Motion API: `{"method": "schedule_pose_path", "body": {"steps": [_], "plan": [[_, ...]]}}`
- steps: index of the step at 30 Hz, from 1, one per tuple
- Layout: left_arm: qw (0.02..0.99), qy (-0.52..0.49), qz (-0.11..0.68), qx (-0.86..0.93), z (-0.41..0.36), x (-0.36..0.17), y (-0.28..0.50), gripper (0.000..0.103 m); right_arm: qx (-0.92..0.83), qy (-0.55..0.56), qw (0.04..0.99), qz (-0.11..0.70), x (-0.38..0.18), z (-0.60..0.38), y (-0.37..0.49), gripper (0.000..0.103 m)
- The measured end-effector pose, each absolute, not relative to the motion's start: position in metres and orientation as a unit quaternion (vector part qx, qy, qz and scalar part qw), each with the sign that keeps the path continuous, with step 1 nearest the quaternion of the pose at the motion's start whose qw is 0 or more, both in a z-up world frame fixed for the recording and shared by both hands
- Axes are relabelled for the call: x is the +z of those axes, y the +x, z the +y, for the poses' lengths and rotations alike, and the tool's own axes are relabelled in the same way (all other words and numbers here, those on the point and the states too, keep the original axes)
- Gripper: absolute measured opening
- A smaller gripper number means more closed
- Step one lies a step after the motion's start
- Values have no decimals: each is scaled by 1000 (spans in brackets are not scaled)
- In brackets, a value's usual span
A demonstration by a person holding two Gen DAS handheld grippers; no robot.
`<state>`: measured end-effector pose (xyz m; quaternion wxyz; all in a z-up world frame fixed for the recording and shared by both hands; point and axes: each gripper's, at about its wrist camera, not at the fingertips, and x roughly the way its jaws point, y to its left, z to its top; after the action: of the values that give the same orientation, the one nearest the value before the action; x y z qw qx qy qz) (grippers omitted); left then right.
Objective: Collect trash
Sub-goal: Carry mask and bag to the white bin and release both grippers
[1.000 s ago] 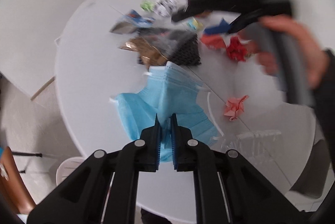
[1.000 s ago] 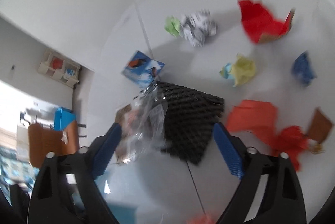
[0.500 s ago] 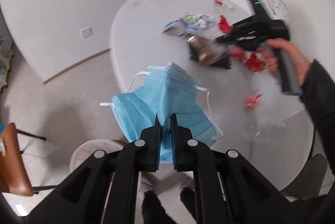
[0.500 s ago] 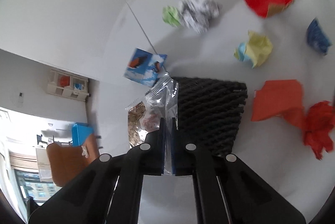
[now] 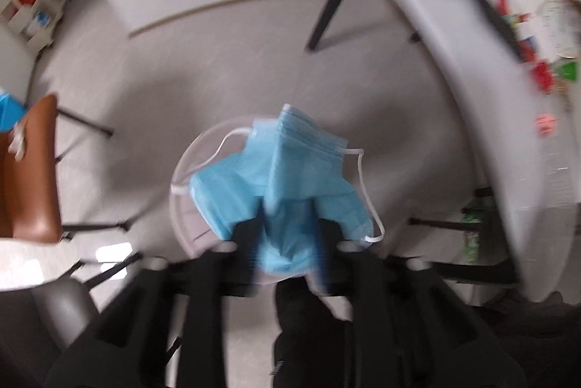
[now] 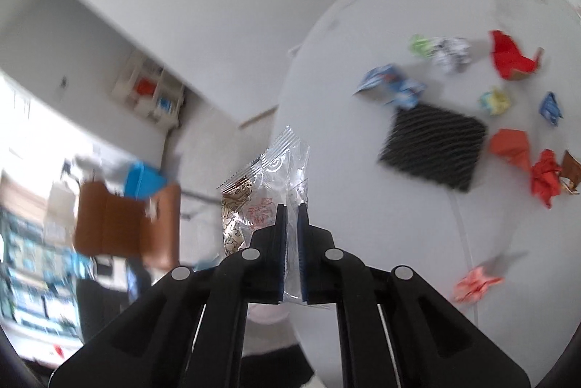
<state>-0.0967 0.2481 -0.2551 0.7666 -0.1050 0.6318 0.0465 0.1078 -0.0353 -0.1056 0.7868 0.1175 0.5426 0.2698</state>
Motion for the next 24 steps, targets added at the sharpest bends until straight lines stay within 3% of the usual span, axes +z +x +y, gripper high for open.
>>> {"method": "schedule_pose_path", "body": {"steps": [1, 2, 8, 16, 17, 18, 20, 21, 24], "plan": [[764, -104, 634, 56, 249, -260, -98, 74, 277, 95, 785, 546, -107, -21, 99, 10], [763, -109, 633, 69, 251, -268, -99, 78, 286, 78, 781, 550, -109, -7, 90, 10], [747, -155, 642, 78, 266, -278, -92, 84, 330, 7, 750, 573, -135, 67, 60, 11], [789, -194, 558, 169, 320, -216, -126, 94, 374, -66, 714, 588, -179, 149, 30, 15], [792, -197, 550, 176, 326, -207, -128, 95, 382, -73, 704, 595, -189, 161, 26, 25], [794, -200, 545, 181, 331, -200, -130, 95, 389, -76, 696, 599, -197, 171, 22, 50], [801, -204, 529, 192, 342, -185, -132, 95, 389, -84, 689, 605, -208, 183, 17, 78], [805, -204, 522, 194, 345, -178, -133, 95, 382, -90, 689, 609, -214, 188, 15, 84], [819, -201, 502, 191, 352, -159, -131, 95, 357, -92, 705, 606, -206, 182, 13, 87]]}}
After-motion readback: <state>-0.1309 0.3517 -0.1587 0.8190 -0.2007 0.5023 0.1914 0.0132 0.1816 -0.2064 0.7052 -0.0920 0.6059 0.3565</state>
